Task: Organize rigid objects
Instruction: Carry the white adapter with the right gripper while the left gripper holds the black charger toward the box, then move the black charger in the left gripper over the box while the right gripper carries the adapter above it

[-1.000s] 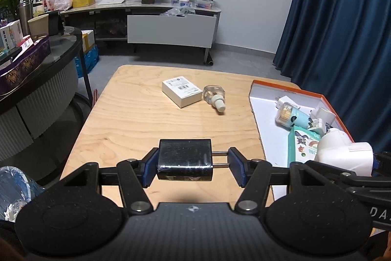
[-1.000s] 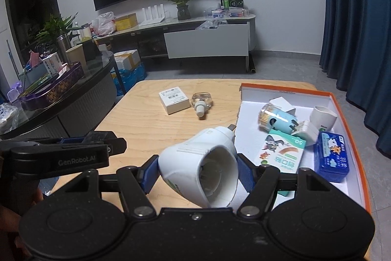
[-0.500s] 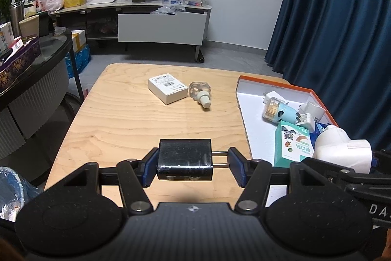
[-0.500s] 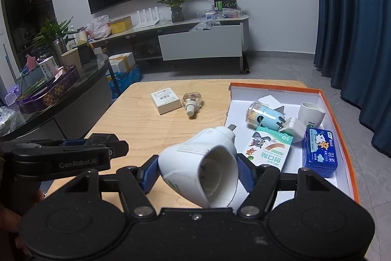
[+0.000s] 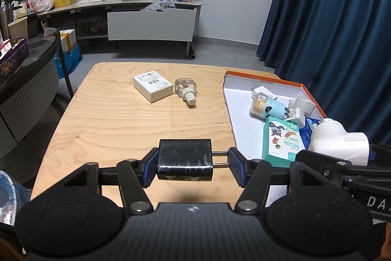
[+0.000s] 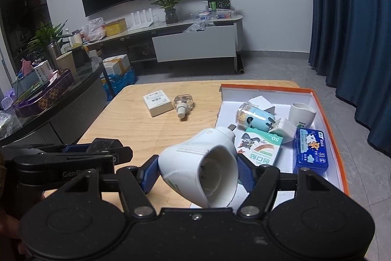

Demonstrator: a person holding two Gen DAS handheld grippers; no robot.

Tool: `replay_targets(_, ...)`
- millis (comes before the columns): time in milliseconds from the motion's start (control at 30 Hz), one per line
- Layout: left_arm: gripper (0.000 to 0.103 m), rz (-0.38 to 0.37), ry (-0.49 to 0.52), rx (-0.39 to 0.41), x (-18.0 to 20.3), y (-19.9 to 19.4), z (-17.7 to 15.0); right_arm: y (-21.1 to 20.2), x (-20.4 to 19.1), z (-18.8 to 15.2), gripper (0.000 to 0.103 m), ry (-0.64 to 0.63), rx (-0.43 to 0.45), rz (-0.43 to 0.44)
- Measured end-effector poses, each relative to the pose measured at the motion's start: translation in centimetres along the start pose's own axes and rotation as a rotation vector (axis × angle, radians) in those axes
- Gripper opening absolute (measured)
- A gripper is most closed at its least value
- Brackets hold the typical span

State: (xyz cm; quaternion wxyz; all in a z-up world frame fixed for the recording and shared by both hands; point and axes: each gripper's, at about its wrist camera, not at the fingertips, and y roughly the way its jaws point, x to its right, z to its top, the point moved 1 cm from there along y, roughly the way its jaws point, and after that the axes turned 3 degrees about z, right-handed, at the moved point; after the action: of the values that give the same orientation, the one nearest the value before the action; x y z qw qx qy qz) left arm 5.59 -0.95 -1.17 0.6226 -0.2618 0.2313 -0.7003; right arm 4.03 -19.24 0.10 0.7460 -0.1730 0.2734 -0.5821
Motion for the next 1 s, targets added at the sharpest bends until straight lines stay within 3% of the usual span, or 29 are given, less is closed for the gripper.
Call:
replay_targets(467,0.061,-0.027,0.019,-0.008,1.4,0.6,0.5,-0.3,2.2,0.3,0.079,0.035,0.014,-0.031)
replay_targets(1000,0.061,-0.100,0.076,-0.018,5.4,1.6,1.1,-1.6,5.9,0.3,0.079,0.084,0.027,-0.105)
